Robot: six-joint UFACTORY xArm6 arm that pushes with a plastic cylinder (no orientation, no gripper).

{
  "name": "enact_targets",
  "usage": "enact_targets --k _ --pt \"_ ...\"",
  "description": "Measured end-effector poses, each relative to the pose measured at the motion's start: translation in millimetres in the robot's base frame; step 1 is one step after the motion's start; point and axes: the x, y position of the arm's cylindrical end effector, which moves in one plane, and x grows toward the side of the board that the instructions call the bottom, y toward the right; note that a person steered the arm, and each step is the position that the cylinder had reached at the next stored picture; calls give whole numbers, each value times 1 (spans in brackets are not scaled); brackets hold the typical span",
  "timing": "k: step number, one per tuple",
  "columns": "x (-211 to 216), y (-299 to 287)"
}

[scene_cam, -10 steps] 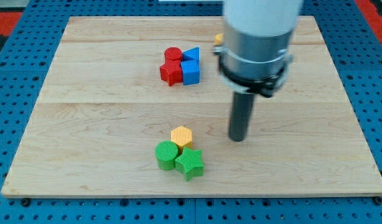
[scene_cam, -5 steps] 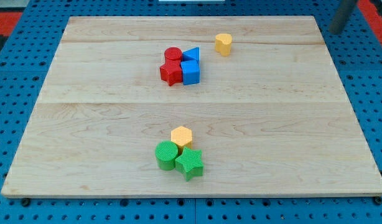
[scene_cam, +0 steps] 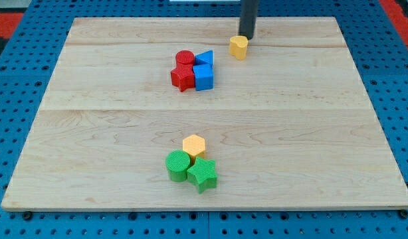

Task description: Push the yellow heart closer to the green star

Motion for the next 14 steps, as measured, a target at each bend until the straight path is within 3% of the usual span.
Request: enact_targets --k 3,9,14 --pt "16 -11" --pt "181 3" --pt "193 -61"
